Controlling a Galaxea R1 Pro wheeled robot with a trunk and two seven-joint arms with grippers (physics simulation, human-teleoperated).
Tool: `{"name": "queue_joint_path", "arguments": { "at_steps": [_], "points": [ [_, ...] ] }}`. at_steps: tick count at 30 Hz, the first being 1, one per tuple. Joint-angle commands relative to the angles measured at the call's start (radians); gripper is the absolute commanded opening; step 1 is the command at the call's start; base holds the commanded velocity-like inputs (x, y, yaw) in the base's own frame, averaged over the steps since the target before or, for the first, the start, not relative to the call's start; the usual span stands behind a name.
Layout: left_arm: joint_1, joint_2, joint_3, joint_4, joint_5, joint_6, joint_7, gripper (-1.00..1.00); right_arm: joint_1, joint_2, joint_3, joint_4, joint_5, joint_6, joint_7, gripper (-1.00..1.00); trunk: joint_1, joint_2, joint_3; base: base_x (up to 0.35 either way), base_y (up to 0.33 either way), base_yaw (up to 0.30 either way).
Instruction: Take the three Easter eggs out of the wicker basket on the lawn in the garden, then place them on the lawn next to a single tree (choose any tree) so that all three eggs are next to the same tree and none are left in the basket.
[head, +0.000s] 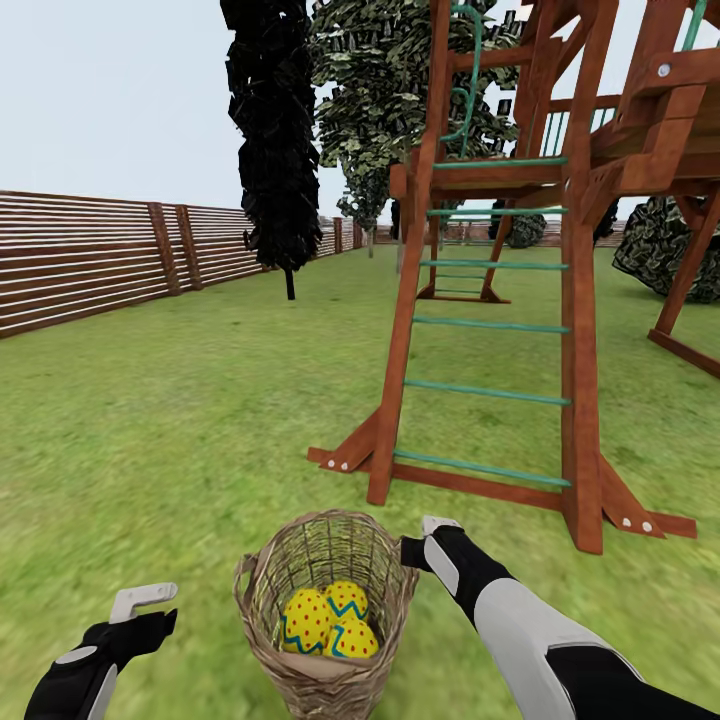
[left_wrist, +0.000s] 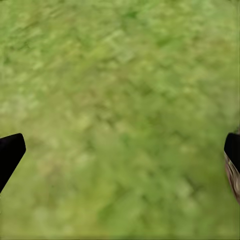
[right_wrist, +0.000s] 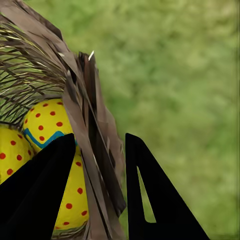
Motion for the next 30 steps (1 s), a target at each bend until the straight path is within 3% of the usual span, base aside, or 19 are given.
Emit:
{"name": "queue_joint_path", "arguments": {
  "at_steps": [1,26,30],
  "points": [
    [-0.001,0.0,0.0,-0.001,-0.001,0.005,0.0,1.0,0.0,0.0,-0.004,-0.002,-0.016,0.003,-0.007,-1.0,-0.004,0.007,0.002,0.0,0.0,0.0],
    [-0.001,0.006,0.0,0.029,-0.003,0.002,0.003,1.0,0.001,0.0,-0.002,-0.004,-0.015,-0.001,-0.003,-1.0,-0.1,0.182,0.081,0.0,0.0,0.0],
    [-0.001,0.007,0.0,0.032,-0.004,0.002,0.002,1.0,0.001,0.0,0.002,-0.005,-0.015,-0.072,0.008,-1.0,-0.115,0.21,0.093,0.0,0.0,0.0]
  ]
}}
